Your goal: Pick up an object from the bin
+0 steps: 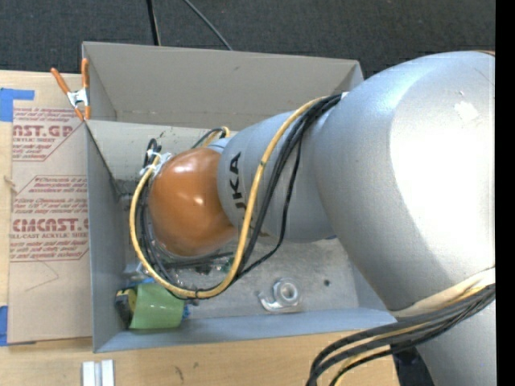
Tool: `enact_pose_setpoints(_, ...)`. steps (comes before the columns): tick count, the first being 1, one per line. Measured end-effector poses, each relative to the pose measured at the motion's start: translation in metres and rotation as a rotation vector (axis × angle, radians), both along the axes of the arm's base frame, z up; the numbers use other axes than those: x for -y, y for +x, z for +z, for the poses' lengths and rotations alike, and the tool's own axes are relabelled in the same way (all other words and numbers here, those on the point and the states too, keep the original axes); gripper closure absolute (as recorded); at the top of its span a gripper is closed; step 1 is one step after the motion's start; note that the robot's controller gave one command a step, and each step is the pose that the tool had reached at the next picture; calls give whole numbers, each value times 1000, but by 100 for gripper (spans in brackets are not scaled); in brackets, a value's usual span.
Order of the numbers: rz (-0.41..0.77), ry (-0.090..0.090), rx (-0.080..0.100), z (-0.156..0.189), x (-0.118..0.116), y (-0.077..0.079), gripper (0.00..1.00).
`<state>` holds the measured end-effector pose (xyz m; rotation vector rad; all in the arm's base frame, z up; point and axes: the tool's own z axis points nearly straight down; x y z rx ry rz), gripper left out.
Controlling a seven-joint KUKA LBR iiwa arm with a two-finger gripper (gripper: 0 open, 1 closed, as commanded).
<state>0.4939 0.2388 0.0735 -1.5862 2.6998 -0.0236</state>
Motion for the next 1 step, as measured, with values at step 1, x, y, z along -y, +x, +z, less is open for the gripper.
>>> enact_pose_setpoints(1,302,9,-7,25,17,0,100)
